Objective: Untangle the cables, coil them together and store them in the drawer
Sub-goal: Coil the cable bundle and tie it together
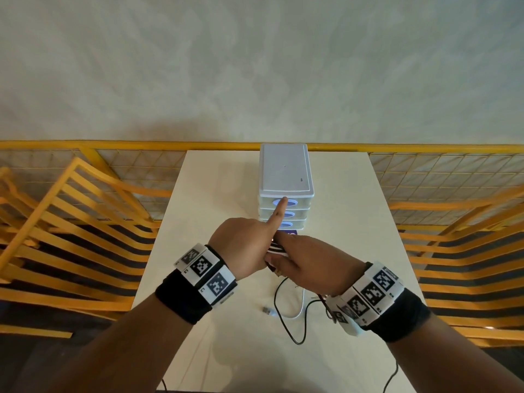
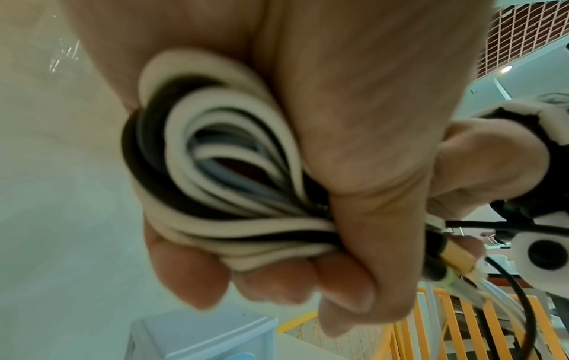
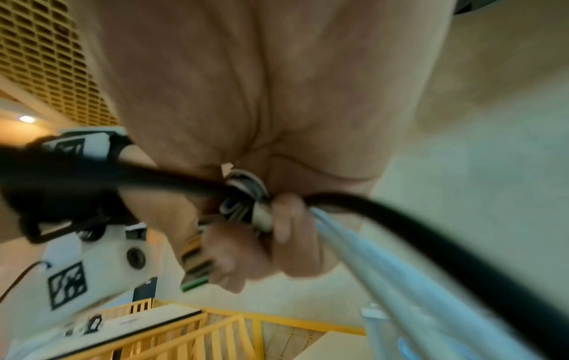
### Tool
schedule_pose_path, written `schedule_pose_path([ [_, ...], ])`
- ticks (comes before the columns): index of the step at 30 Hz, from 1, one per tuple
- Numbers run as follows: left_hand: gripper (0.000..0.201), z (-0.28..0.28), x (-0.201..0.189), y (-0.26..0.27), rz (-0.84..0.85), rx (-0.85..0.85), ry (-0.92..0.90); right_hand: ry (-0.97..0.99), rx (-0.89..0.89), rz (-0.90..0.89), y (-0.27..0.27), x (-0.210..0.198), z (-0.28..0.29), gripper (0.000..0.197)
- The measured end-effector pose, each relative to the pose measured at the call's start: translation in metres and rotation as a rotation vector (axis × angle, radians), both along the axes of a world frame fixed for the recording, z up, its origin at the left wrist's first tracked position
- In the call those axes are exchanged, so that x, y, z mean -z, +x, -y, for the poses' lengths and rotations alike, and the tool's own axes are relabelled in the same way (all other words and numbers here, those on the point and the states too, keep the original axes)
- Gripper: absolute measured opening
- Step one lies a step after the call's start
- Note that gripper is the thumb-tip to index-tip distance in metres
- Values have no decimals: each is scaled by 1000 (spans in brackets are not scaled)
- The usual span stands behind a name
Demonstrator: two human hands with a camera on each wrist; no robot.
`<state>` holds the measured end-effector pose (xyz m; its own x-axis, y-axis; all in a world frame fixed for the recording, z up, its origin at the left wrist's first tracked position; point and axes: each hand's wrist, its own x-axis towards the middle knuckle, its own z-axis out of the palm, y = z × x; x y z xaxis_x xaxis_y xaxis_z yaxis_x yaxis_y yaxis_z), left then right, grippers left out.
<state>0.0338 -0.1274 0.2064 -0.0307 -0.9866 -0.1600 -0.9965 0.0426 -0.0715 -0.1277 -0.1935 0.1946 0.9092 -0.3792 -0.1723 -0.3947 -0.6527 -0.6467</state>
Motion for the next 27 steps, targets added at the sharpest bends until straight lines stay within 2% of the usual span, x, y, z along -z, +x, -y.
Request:
schedule_pose_path([
  [3,100,-2,6,-8,-5,45,-5,273,30,-79,0,-11,10,12],
  [7,101,-3,8,-15,-4,50,19,433,-37,-206,1,-17,15,23],
  [9,106,-1,11,-11,-21,27,27,323,-62,-257,3,-15,8,29],
  [11,107,-1,14,-6,-38,15,22,184,-68,-270,8,-10,3,25],
  [14,113,0,15,-5,-51,15,27,82,-68,-276,12,-4,3,25],
  [17,119,1,13,-11,-24,-17,47,9,-115,-296,9,-6,6,11],
  [22,119,7,6,-8,-38,-45,87,-8,-100,-155,15,-1,2,20],
  [27,122,0,20,-7,-89,8,131,58,-164,-232,8,5,4,24],
])
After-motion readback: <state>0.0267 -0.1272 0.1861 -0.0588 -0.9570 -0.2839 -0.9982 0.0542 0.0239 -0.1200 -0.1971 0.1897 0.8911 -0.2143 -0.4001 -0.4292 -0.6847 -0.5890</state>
